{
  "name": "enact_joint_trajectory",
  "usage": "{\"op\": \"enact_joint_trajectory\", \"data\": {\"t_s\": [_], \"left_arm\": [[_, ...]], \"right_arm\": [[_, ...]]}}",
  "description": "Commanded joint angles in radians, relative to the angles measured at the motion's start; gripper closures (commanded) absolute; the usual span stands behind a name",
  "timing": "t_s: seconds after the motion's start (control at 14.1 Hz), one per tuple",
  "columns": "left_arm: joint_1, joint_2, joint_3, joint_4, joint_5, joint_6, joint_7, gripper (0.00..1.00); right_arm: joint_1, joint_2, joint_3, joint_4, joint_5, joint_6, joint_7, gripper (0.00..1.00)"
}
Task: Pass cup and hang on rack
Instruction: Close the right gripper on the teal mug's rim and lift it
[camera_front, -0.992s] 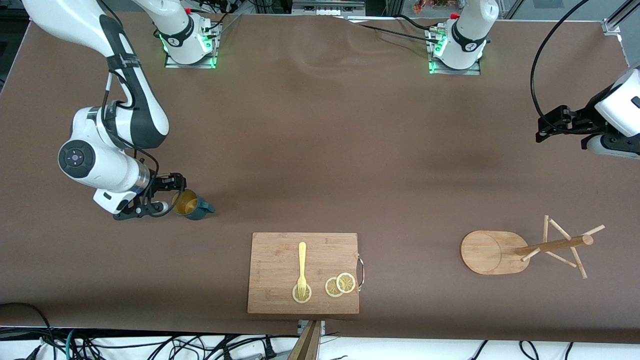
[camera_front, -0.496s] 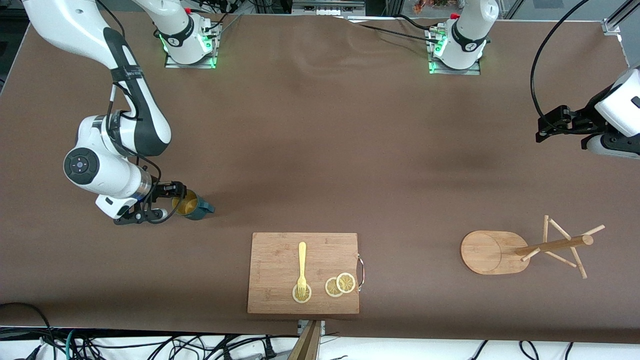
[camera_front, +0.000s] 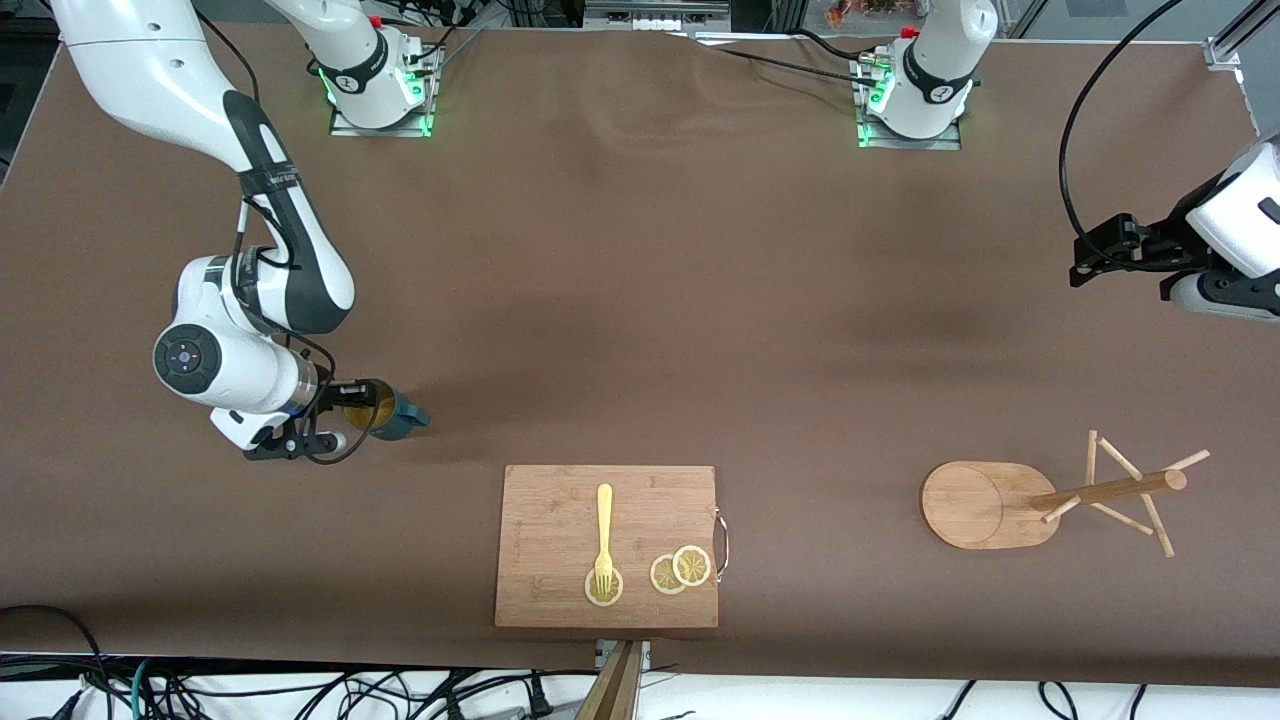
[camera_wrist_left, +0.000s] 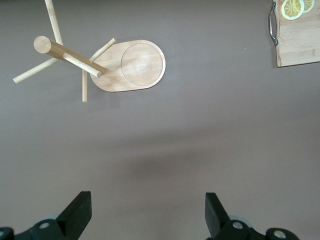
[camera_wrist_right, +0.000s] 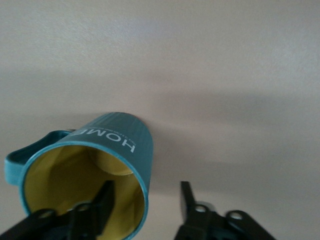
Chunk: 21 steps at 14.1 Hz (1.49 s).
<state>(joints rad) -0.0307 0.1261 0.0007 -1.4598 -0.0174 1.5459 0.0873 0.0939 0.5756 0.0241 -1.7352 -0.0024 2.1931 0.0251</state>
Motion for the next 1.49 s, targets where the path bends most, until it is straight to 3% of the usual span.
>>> {"op": "enact_joint_trajectory", "data": {"t_s": [0.0, 0.21, 0.28, 0.64, 0.85, 1.13, 1.42], "left_arm": [[0.011, 0.023, 0.001, 0.025, -0.018, -0.007, -0.004, 0.00], [0.014, 0.029, -0.001, 0.025, -0.024, -0.007, -0.004, 0.00], [0.005, 0.029, -0.004, 0.025, -0.016, -0.007, -0.004, 0.00], [0.006, 0.029, -0.010, 0.026, -0.026, -0.007, -0.004, 0.00], [0.014, 0.027, -0.008, 0.019, -0.024, -0.012, -0.003, 0.00], [0.006, 0.027, -0.010, 0.018, -0.027, -0.064, 0.003, 0.00], [0.005, 0.030, -0.010, 0.012, -0.027, -0.069, 0.006, 0.00]], "right_arm": [[0.003, 0.010, 0.005, 0.020, 0.004, -0.004, 0.041, 0.63], [0.006, 0.009, 0.008, 0.022, 0.005, -0.009, 0.038, 0.94], [0.007, 0.007, 0.010, 0.023, 0.006, -0.009, 0.032, 1.00], [0.084, -0.010, 0.048, 0.063, 0.004, -0.042, 0.027, 1.00], [0.179, 0.000, 0.051, 0.158, 0.010, -0.133, 0.140, 1.00], [0.320, 0.018, 0.056, 0.201, 0.038, -0.142, 0.292, 1.00], [0.509, 0.131, 0.056, 0.334, 0.047, -0.142, 0.513, 1.00]]}}
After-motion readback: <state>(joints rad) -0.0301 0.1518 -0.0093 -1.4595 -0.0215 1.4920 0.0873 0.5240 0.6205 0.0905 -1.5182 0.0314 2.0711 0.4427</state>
